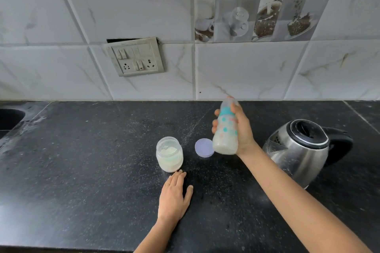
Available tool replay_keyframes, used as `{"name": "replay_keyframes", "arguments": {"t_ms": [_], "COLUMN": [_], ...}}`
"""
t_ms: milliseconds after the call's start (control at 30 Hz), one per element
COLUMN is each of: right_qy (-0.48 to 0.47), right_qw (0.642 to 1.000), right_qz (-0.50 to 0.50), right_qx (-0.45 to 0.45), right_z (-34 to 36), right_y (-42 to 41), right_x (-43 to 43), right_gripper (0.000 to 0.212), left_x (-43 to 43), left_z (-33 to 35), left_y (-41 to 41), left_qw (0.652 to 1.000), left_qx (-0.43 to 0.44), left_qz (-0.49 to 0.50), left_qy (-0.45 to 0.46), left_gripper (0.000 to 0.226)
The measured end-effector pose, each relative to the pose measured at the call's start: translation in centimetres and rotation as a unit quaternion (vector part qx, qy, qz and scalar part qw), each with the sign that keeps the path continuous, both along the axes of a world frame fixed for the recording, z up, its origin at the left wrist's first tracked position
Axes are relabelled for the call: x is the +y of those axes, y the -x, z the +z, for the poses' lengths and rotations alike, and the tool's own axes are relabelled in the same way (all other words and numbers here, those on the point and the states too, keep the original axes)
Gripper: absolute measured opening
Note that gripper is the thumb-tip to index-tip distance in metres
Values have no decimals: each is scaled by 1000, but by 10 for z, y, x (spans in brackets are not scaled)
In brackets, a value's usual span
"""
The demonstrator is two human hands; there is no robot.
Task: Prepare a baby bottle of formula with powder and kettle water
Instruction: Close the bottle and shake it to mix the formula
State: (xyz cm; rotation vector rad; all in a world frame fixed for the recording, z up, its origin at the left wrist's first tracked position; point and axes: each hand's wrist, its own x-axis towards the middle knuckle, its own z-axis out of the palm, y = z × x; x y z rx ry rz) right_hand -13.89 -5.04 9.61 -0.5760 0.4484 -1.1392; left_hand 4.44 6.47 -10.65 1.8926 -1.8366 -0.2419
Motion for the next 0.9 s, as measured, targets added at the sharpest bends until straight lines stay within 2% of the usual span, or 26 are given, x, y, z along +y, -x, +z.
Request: {"name": "replay_keyframes", "arguments": {"t_ms": [67, 100, 233, 300, 433, 500, 567, 633, 667, 700, 767, 833, 900], "right_qy": [-53, -58, 48, 84, -69, -110, -70, 5, 20, 7, -84, -150, -117], "right_qw": [996, 995, 995, 991, 994, 989, 997, 996, 994, 996, 995, 982, 992], "right_qz": [-63, -63, 85, 97, -58, -73, -24, 17, 11, -9, -58, -82, -40], "right_qx": [-44, -46, 23, 38, -57, -73, 4, 93, 105, 90, -12, -75, -23], "right_z": [2, 2, -1, 1, 5, -1, -11, -19, -20, -18, -15, -14, -15], "right_y": [2, 4, 2, 1, -2, 0, 1, 3, 4, 3, 3, 3, -1], "right_x": [-7, -7, 13, 16, -5, -7, 1, 10, 12, 12, 7, 3, 11], "right_gripper": [29, 29, 55, 54, 38, 30, 26, 34, 38, 36, 25, 26, 25], "left_x": [0, 0, 0, 0, 0, 1, 1, 0, 0, -1, 0, 0, 0], "left_z": [0, 0, -1, 0, -1, -1, 0, 1, 1, 1, 2, 3, 4], "left_y": [1, 1, 0, 0, 0, 0, 0, 0, -1, -1, -1, 0, 0], "left_qw": [1000, 1000, 1000, 1000, 1000, 1000, 1000, 1000, 1000, 1000, 1000, 1000, 1000], "left_qx": [-1, -1, 0, 2, 4, 8, 12, 11, 11, 11, 13, 14, 14], "left_qz": [1, 0, 1, 0, -1, -2, -3, -4, -5, -5, -6, -9, -11], "left_qy": [-2, -4, -8, -9, -4, -5, -4, -6, -8, -8, -6, -1, 0], "left_gripper": [49, 50, 50, 50, 49, 49, 49, 49, 50, 50, 49, 48, 48]}}
